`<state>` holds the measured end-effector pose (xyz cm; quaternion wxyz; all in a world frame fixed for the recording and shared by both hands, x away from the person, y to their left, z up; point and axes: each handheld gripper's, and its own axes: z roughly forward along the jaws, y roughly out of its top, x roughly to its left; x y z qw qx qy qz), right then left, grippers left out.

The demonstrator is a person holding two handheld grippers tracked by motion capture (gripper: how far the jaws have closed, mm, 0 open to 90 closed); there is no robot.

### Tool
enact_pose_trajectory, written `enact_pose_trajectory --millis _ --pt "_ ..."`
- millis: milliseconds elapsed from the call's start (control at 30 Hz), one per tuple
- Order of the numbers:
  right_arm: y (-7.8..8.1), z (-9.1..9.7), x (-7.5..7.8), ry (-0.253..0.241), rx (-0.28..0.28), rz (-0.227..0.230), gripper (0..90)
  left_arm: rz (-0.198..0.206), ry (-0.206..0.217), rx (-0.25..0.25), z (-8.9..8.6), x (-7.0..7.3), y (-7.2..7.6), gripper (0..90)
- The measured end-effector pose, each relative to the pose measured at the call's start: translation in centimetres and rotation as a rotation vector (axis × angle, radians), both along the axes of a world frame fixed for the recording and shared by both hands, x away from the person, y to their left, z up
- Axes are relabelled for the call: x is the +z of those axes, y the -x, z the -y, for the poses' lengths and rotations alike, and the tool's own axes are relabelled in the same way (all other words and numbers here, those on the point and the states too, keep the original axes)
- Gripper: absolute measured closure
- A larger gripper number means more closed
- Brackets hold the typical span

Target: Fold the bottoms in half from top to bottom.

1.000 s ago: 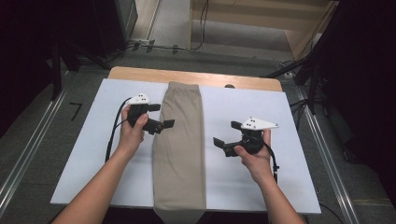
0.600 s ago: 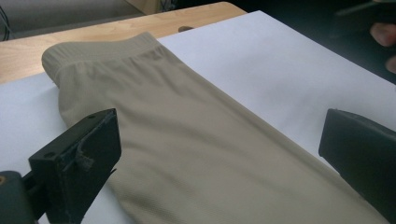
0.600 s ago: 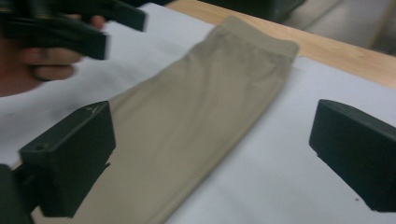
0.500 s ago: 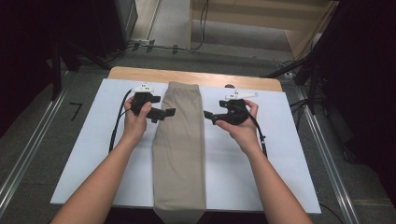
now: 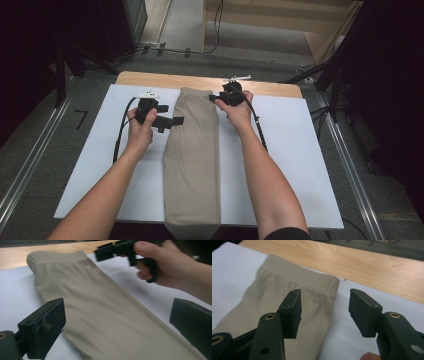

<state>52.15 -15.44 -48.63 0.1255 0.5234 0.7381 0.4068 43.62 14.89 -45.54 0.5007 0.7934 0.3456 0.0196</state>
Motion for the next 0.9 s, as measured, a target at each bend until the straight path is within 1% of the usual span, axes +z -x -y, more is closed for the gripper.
enact_pose_trajectory --millis 33,100,167,200,233,267,333,367,400,433,467,500,533,600,633,667,733,767,800,833,900 --pt "-0.6 -0.2 -0.3 0.002 0.001 -0.017 43.8 -0.002 -0.004 -0.002 0.1 -0.2 0.1 0.7" --pt "-1.5 -0.7 -0.7 0.018 -0.005 -0.033 43.9 -0.012 -0.021 -0.008 0.1 -0.7 0.2 0.7" --pt "-2.1 -1.1 -0.9 0.037 -0.014 -0.034 43.9 -0.022 -0.031 -0.009 0.1 -1.0 0.2 0.7" --pt "-2.3 -1.2 -1.0 0.06 -0.028 -0.03 44.2 -0.026 -0.031 -0.008 0.1 -1.1 0.1 0.7" --pt "-2.4 -1.4 -1.2 0.073 -0.029 -0.033 44.7 -0.028 -0.03 -0.01 0.1 -1.2 0.0 0.7" --pt "-2.6 -1.5 -1.4 0.073 -0.017 -0.041 44.6 -0.027 -0.029 -0.008 0.1 -1.3 -0.1 0.7" --pt "-2.8 -1.6 -1.8 0.093 -0.01 -0.056 45.2 -0.032 -0.034 -0.004 0.2 -1.5 -0.4 0.8" --pt "-2.9 -1.7 -2.0 0.083 -0.008 -0.069 45.9 -0.035 -0.039 0.005 0.3 -1.6 -0.6 1.9" --pt "-2.9 -1.8 -2.3 0.065 -0.002 -0.074 46.5 -0.036 -0.052 0.015 0.3 -1.8 -0.9 3.2" --pt "-2.8 -1.9 -2.4 0.047 -0.011 -0.067 49.0 -0.04 -0.06 0.019 0.5 -2.0 -1.3 3.9" --pt "-2.7 -2.1 -2.5 0.022 -0.016 -0.071 52.3 -0.046 -0.068 0.028 0.6 -2.2 -1.7 4.1" --pt "-2.6 -2.4 -2.6 0.009 -0.005 -0.069 54.0 -0.051 -0.083 0.041 0.7 -2.3 -2.1 5.3" --pt "-2.5 -2.7 -2.6 0.018 0.005 -0.063 54.4 -0.054 -0.094 0.057 0.8 -2.3 -2.5 6.4" --pt "-2.3 -3.2 -2.5 0.084 0.016 -0.038 57.6 -0.057 -0.111 0.078 1.1 -2.3 -3.3 8.5" --pt "-2.2 -3.3 -2.5 0.092 0.016 -0.043 59.6 -0.055 -0.11 0.082 1.2 -2.3 -3.7 8.9" --pt "-2.2 -3.2 -2.5 0.09 0.015 -0.041 61.6 -0.055 -0.096 0.086 1.3 -2.2 -4.0 8.9" --pt "-2.2 -2.9 -2.6 0.077 0.012 -0.046 65.2 -0.066 -0.108 0.096 1.4 -2.2 -4.9 8.9" --pt "-2.3 -2.8 -2.6 0.073 0.015 -0.046 66.8 -0.071 -0.123 0.106 1.5 -2.3 -5.3 9.0" --pt "-2.3 -2.7 -2.6 0.072 0.013 -0.047 68.6 -0.074 -0.139 0.126 1.5 -2.4 -5.8 11.0" --pt "-2.3 -2.6 -2.6 0.072 0.017 -0.046 69.9 -0.083 -0.147 0.143 1.5 -2.5 -6.3 14.4" --pt "-2.3 -2.4 -2.8 0.053 0.007 -0.047 72.9 -0.106 -0.147 0.168 1.5 -2.9 -7.2 15.3"
